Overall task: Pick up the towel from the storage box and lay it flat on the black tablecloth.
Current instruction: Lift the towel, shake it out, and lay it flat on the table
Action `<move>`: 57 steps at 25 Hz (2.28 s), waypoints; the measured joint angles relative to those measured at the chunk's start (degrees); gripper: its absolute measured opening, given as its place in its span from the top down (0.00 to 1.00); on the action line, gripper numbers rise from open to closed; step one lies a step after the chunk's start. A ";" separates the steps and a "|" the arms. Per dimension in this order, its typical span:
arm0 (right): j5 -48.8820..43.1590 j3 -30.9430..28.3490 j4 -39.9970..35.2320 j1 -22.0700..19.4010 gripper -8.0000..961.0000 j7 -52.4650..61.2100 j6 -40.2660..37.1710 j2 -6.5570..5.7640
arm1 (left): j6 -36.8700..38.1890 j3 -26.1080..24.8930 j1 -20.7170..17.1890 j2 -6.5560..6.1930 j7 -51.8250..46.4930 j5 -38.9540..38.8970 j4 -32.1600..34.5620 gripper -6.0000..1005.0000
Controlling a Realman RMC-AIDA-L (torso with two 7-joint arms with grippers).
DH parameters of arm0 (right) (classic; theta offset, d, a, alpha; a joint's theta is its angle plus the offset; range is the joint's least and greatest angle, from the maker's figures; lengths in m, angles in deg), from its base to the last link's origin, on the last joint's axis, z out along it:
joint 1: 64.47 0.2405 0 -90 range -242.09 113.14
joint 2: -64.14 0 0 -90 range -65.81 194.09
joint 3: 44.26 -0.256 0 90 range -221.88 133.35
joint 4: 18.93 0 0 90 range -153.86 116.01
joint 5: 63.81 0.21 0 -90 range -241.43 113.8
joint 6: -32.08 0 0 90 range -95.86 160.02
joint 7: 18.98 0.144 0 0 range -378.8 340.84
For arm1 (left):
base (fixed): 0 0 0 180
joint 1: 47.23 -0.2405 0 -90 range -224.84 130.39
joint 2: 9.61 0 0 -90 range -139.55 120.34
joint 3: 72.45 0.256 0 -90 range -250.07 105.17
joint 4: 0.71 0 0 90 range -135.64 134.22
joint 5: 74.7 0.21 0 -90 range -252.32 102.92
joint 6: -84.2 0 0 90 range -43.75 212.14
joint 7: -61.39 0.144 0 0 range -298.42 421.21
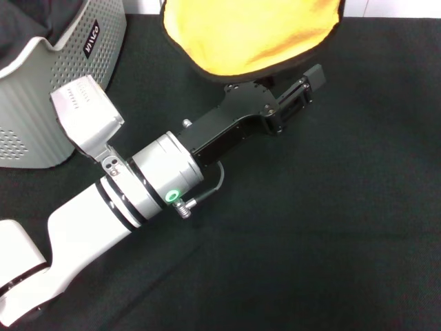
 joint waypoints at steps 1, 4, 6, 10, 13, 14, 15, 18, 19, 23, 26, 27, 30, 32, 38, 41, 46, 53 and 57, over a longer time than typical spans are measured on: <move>0.01 0.06 0.00 0.02 0.94 0.01 0.01 0.00 | 0.09 -0.04 0.05 0.00 0.04 -0.01 -0.08 0.55; 0.01 0.40 0.37 0.08 0.93 -0.03 0.20 0.00 | 0.66 -0.04 0.44 0.00 0.06 -0.03 -0.11 0.55; 0.01 0.63 0.56 0.24 0.93 -0.06 0.35 0.00 | 1.13 -0.11 0.51 0.00 0.20 -0.03 -0.12 0.55; 0.01 0.82 0.78 0.50 0.93 -0.10 0.53 0.00 | 1.57 -0.25 0.74 0.00 1.04 -0.85 -0.13 0.56; 0.02 0.83 1.04 0.51 0.93 -0.12 0.60 0.00 | 1.64 -0.20 1.15 0.00 1.64 -1.35 -0.13 0.56; 0.11 0.85 1.21 0.52 0.93 -0.13 0.62 0.00 | 1.66 -0.22 1.26 0.01 1.69 -1.38 -0.13 0.56; 0.24 0.91 1.40 0.57 0.93 -0.14 0.62 0.00 | 1.67 -0.26 1.32 0.00 1.71 -1.39 -0.16 0.56; 0.49 1.09 1.60 0.61 0.93 -0.37 0.64 0.00 | 1.72 -0.28 1.39 0.00 1.96 -1.48 -0.19 0.56; 0.55 1.16 1.65 0.61 0.93 -0.58 0.64 0.00 | 1.85 -0.23 1.39 0.00 2.12 -1.79 -0.19 0.56; 2.17 2.59 2.07 0.61 0.93 -1.79 0.65 0.00 | 3.25 0.14 1.34 0.00 2.41 -2.86 -0.37 0.56; 3.47 3.47 2.27 0.59 0.93 -2.24 0.65 0.00 | 3.77 -0.04 0.94 0.00 2.41 -2.87 -0.45 0.57; 3.52 3.55 2.28 0.54 0.93 -2.30 0.65 0.00 | 4.08 -0.11 0.81 0.00 2.41 -2.89 -0.56 0.57; 3.52 3.64 2.31 0.30 0.93 -2.62 0.64 0.00 | 5.50 -0.18 0.72 0.00 2.40 -2.94 -1.25 0.57; 3.61 3.67 2.34 0.21 0.93 -2.74 0.64 0.00 | 6.55 -0.21 0.75 0.00 2.28 -2.94 -1.87 0.57; 4.36 3.84 2.93 -0.30 0.93 -2.77 0.52 0.00 | 9.73 -0.24 0.72 0.01 2.07 -3.00 -3.67 0.57; 4.38 3.83 2.94 -0.85 0.93 -2.79 0.42 0.00 | 10.86 -0.03 0.94 -0.08 1.72 -3.02 -4.24 0.61; 4.39 3.63 2.93 -1.96 0.92 -2.82 0.36 0.00 | 15.11 -0.22 0.84 -0.40 -1.09 -3.01 -6.02 0.80; 3.93 3.53 3.10 -4.47 0.92 -2.88 0.15 -0.01 | 24.73 -1.46 1.40 -0.96 -7.35 -2.45 -12.25 0.92; 2.98 3.70 3.11 -6.90 0.92 -2.88 -0.21 -0.24 | 30.20 -2.66 1.45 -2.06 -11.63 -1.52 -15.33 0.91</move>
